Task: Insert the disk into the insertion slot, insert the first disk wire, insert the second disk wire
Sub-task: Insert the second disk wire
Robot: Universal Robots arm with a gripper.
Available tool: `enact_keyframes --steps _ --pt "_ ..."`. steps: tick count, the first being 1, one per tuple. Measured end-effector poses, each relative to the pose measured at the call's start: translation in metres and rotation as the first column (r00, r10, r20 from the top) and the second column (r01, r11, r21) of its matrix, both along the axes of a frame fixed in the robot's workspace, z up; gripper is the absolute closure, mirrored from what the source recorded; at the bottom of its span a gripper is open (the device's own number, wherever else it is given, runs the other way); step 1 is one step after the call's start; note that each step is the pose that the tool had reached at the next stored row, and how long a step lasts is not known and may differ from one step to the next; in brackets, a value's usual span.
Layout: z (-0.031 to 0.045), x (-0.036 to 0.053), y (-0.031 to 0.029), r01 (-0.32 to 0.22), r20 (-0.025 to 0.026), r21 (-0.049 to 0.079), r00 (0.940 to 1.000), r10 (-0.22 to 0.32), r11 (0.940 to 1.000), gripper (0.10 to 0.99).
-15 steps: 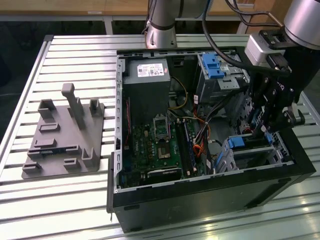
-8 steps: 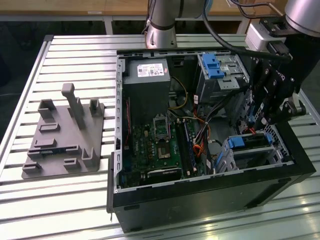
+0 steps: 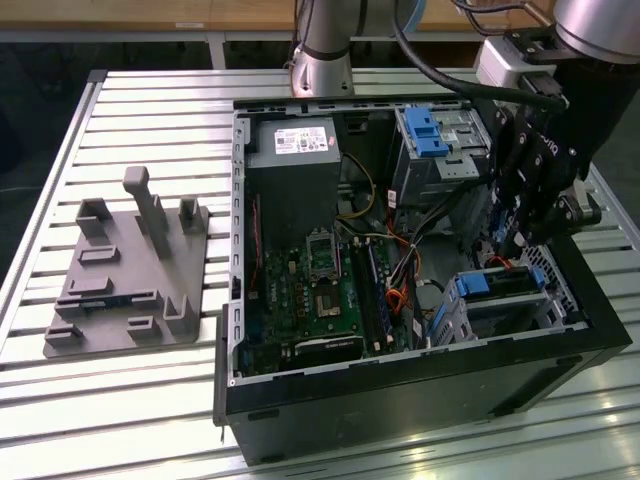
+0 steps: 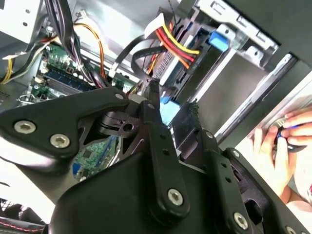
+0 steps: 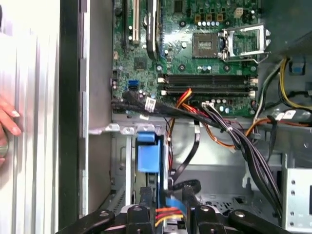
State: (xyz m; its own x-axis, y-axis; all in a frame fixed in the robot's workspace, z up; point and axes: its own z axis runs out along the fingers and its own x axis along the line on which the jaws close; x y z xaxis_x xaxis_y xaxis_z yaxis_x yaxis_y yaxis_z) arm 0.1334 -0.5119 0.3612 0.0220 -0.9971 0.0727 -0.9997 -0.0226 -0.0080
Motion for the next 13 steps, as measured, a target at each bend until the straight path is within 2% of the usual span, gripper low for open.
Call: enact_keyframes --steps 3,8,11,13 --pt "-0.0005 -0.0037 0.0030 0.001 0.0000 -0.009 1.0000 -0.001 1.0000 0.698" --pt "-0.0020 -0.0039 0.0089 0.001 0.0000 -0.018 1.0000 -0.001 0.9998 0.698" --pt "-0.0028 -0.0038 0.0133 0.001 0.0000 -0.032 1.0000 -0.001 0.9995 0.698" --pt "-0.0030 -0.0037 0.0153 0.001 0.0001 -0.046 1.0000 -0.001 0.9989 0.698"
